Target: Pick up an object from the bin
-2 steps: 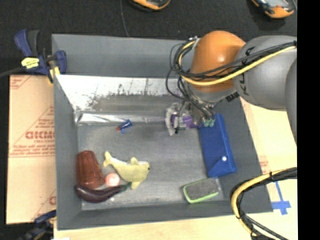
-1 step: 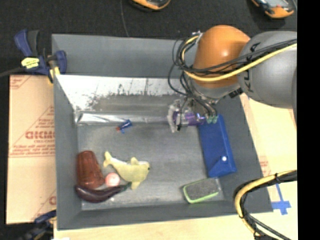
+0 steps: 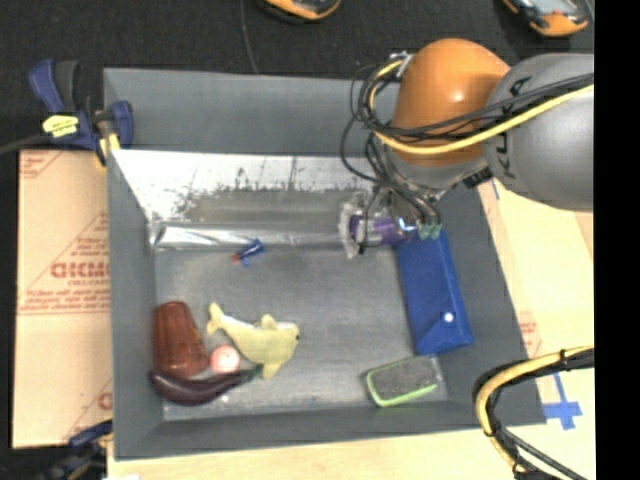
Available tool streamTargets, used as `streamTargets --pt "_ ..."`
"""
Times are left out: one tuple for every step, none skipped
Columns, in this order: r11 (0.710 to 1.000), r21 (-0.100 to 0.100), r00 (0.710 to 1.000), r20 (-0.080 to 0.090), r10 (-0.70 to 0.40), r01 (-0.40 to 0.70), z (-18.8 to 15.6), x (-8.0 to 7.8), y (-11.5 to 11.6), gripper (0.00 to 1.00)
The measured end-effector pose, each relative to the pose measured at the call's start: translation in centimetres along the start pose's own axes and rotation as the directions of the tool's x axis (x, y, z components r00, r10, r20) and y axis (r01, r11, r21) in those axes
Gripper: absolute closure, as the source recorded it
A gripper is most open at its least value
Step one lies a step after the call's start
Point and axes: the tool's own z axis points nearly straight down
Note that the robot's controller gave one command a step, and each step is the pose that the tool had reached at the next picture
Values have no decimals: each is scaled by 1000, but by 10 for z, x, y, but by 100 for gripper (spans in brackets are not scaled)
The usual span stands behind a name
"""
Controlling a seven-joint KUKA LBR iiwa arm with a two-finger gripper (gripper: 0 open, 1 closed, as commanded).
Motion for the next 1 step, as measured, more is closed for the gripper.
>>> streamTargets --pt "1000 0 1000 3 1 -1 -8 -1 0 100"
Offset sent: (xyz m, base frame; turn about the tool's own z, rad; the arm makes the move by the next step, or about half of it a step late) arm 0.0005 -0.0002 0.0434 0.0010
